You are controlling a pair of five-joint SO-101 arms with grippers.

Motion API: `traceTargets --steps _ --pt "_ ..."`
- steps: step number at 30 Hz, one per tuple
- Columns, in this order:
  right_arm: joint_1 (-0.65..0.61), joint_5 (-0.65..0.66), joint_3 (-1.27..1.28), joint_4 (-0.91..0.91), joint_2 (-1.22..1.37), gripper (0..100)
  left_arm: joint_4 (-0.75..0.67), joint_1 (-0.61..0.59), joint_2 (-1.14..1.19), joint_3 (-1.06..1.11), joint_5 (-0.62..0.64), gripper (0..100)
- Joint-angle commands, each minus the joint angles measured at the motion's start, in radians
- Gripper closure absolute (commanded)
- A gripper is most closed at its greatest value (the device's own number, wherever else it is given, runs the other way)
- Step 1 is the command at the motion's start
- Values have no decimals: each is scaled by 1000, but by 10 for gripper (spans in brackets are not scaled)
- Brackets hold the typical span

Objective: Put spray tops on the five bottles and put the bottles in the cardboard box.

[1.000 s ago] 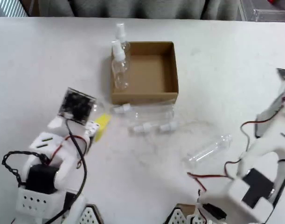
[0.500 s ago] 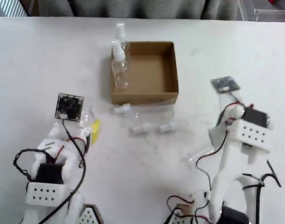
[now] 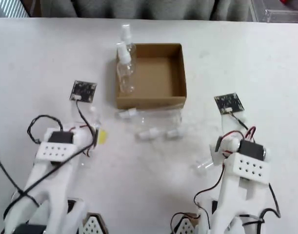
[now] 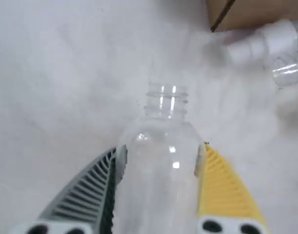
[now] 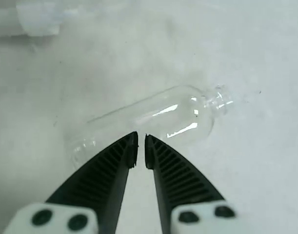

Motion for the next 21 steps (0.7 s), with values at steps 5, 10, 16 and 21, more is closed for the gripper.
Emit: traceTargets --steps 5,10,16,21 --pt "5 -44 81 -90 -102 982 -12 -5 53 -75 5 743" --pt "5 -44 81 -87 -114 982 17 1 59 -81 -133 736" --pt "4 -44 81 -87 -108 982 20 -2 61 -89 -229 736" --pt "4 -44 83 -87 -107 982 126 -2 62 -173 -293 736"
